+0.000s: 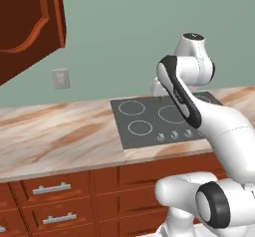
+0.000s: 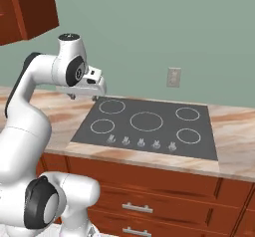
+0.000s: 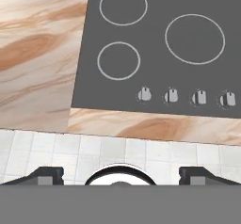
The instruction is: Close all open cabinet doors.
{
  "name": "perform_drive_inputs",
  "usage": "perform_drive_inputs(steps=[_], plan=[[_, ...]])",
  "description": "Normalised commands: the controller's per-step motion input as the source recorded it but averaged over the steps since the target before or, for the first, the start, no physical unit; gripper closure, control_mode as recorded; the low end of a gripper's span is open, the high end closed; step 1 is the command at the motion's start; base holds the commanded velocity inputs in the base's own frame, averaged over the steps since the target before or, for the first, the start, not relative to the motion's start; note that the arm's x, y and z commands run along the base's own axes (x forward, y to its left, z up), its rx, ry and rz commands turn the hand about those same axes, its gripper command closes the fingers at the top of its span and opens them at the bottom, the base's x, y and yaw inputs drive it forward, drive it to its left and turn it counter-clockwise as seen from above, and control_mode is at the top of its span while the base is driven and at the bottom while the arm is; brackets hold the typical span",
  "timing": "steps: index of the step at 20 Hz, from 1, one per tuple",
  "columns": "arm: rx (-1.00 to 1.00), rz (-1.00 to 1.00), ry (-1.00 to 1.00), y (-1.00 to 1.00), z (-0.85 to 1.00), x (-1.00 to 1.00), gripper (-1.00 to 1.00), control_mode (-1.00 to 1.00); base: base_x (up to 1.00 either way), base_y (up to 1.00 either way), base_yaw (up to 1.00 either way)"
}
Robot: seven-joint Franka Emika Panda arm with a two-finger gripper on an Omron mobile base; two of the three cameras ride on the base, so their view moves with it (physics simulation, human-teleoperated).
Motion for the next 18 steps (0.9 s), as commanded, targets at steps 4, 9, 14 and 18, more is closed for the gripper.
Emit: perform_drive_inputs(steps=[4, 9, 14, 18], plan=[[0.0, 0.0, 0.0, 0.0, 0.0, 0.0, -1.0, 1.0, -0.82, 0.8, 0.01], [0.0, 0.0, 0.0, 0.0, 0.0, 0.0, -1.0, 1.0, -0.72, 0.97, 0.03], [0.0, 0.0, 0.0, 0.0, 0.0, 0.0, -1.0, 1.0, -0.55, 0.96, 0.03], [0.0, 0.0, 0.0, 0.0, 0.0, 0.0, -1.0, 1.0, -0.41, 0.98, 0.03]])
